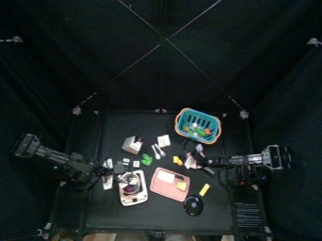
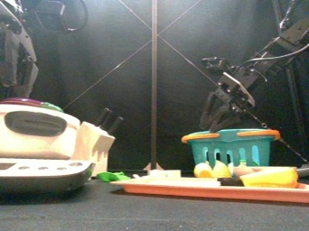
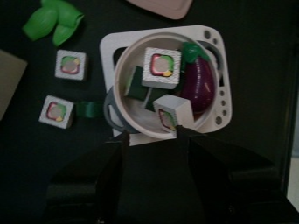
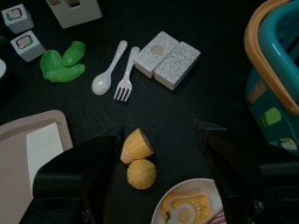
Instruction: Grab white sushi piece from pot
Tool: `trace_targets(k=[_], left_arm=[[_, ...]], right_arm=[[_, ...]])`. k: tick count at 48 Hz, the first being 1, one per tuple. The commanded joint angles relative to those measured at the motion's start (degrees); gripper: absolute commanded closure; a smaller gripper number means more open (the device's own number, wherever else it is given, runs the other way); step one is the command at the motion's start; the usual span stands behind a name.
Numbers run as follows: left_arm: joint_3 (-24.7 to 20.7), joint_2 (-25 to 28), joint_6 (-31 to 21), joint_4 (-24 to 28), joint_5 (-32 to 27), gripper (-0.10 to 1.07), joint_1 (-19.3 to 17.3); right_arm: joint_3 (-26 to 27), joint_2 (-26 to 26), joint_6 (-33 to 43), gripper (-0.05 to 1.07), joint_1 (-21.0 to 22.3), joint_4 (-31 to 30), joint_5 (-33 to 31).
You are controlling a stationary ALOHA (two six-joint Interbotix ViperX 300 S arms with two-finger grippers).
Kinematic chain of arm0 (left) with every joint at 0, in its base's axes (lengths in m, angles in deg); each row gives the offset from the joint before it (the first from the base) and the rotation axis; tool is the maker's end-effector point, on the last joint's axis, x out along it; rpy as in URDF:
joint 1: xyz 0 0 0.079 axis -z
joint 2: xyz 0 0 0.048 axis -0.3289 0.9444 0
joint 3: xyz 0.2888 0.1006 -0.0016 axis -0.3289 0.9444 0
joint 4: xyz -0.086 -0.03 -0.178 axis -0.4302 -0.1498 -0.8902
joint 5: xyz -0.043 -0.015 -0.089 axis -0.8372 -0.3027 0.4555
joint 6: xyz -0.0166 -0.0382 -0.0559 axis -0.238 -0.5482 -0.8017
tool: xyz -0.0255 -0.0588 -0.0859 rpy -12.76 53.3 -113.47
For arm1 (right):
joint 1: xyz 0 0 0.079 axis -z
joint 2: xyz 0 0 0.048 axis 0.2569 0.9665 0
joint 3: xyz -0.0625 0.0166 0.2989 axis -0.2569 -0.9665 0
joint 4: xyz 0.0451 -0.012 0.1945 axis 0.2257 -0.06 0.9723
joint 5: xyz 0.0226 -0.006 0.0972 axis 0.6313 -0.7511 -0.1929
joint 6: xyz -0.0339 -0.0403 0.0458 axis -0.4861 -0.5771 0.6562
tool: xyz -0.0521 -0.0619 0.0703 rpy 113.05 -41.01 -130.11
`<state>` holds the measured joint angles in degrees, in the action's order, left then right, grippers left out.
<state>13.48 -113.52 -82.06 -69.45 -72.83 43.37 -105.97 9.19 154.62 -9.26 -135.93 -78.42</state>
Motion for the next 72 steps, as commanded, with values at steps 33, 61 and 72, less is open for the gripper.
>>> trace_targets(k=[33,61,72], left_arm=[[-2.0,10.5,-15.8,11.2,-1.8,0.11,12.5],[-3.0,16.1,-15.3,11.9,-1.8,0.13,9.8],[-2.9,16.0,-15.3,13.1,-1.8,0.19,9.4]], right_arm=[[10.6,13.2,-0.3,0.08,-1.0,5.4,-0.6],[10.6,13.4,-0.4,0.08,-0.6,5.1,-0.7],[10.6,13.5,-0.3,0.08,-0.5,5.1,-0.7]])
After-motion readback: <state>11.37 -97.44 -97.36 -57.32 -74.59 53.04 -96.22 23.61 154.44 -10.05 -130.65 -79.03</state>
